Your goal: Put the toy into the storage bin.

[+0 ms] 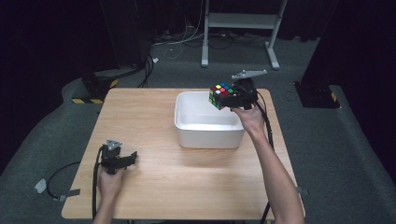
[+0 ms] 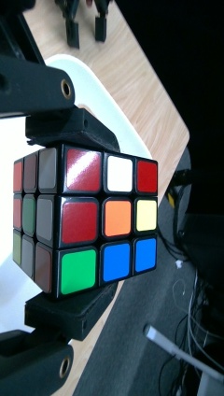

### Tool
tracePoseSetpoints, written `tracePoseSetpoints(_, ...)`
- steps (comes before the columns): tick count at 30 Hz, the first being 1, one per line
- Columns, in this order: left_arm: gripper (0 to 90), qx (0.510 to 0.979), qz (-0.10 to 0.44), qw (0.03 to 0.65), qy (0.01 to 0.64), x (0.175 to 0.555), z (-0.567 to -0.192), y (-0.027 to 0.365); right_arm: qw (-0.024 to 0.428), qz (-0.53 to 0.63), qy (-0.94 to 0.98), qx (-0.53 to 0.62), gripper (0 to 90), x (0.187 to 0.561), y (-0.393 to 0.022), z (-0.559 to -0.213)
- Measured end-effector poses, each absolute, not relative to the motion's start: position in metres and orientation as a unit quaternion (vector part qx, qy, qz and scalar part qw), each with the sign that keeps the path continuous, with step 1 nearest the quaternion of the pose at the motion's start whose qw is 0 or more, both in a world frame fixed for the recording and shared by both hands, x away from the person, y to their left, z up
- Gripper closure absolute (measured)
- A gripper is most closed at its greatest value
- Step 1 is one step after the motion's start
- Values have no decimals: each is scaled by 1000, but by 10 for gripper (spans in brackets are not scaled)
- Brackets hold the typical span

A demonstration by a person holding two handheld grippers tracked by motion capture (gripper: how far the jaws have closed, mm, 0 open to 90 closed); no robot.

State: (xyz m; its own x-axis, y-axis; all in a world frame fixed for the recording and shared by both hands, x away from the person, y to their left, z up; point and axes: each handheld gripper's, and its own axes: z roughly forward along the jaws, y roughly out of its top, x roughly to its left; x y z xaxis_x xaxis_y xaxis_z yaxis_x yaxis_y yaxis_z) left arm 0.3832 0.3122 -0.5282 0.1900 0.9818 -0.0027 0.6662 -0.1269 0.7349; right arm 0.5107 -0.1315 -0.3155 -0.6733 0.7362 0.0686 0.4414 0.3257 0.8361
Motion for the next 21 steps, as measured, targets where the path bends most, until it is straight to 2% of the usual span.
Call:
tracePoseSetpoints(14, 181, 706, 254, 310, 583, 383, -528, 312, 173, 442, 791, 387, 341, 531, -130, -325)
tracePoseSetpoints(21, 181, 706, 254, 310, 583, 383, -528, 312, 195, 415, 803, 380, 342, 539, -121, -331)
